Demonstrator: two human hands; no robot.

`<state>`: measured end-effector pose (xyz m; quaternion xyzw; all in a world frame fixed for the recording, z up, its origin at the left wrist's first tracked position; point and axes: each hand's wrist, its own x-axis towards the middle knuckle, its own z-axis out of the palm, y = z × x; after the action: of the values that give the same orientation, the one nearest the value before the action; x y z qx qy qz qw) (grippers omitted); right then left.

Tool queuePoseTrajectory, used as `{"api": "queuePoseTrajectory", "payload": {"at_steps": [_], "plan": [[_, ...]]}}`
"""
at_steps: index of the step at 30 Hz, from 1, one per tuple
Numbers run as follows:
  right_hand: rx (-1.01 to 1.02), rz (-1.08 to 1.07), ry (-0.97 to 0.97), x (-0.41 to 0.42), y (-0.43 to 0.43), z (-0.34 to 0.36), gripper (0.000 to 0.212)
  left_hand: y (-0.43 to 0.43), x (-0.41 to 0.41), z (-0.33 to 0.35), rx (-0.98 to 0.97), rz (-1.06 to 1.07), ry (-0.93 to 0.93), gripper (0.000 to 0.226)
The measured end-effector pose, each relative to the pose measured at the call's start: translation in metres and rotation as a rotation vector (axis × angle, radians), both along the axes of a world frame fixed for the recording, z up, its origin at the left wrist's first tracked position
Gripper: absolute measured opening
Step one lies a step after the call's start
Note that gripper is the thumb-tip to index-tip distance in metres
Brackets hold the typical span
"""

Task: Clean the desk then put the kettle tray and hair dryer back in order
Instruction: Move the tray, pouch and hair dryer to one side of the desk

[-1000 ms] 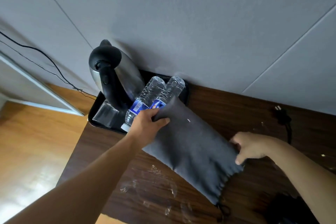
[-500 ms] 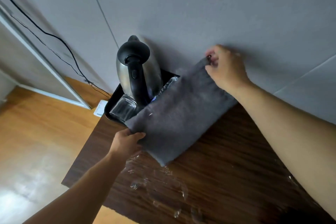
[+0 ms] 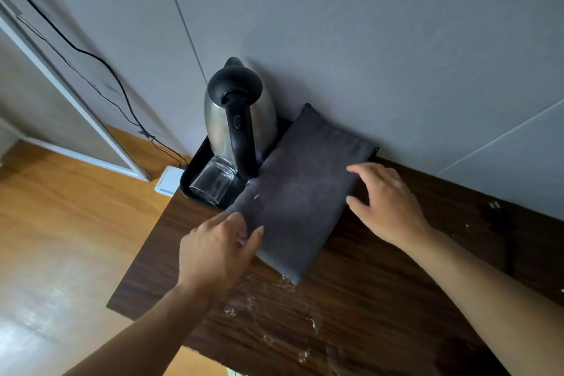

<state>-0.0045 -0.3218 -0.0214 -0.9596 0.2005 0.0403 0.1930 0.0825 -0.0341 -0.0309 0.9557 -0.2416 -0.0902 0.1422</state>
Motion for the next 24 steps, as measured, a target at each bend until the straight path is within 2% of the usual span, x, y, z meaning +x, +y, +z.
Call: {"api": "queuePoseTrajectory", "payload": {"at_steps": [4, 7, 10, 12, 14, 17, 22, 24], "plan": [[0.193, -0.245, 0.308, -0.091, -0.025, 0.010, 0.071, -0.020, -0.005, 0.004, -0.070, -0.185, 0.000, 0.042], [0.181, -0.362, 0.476, -0.174, -0.040, 0.021, 0.083, -0.041, -0.010, 0.009, -0.097, -0.220, 0.052, 0.041], [0.176, -0.463, 0.659, -0.250, -0.047, 0.028, 0.108, -0.052, -0.013, 0.009, -0.116, -0.251, 0.159, 0.041], [0.204, -0.487, 0.746, -0.287, -0.044, 0.026, 0.124, -0.056, -0.014, 0.006, -0.124, -0.259, 0.182, 0.040], [0.225, -0.480, 0.794, -0.315, -0.037, 0.016, 0.131, -0.058, -0.017, 0.003, -0.118, -0.270, 0.192, 0.041], [0.172, -0.435, 0.767, -0.338, -0.023, -0.004, 0.121, -0.064, -0.019, -0.001, -0.125, -0.277, 0.211, 0.043], [-0.063, -0.356, 0.623, -0.345, -0.019, -0.029, 0.080, -0.070, -0.016, -0.017, -0.185, -0.337, 0.191, 0.022], [-0.079, -0.359, 0.601, -0.344, -0.020, -0.030, 0.078, -0.075, -0.015, -0.021, -0.216, -0.347, 0.179, 0.022]]}}
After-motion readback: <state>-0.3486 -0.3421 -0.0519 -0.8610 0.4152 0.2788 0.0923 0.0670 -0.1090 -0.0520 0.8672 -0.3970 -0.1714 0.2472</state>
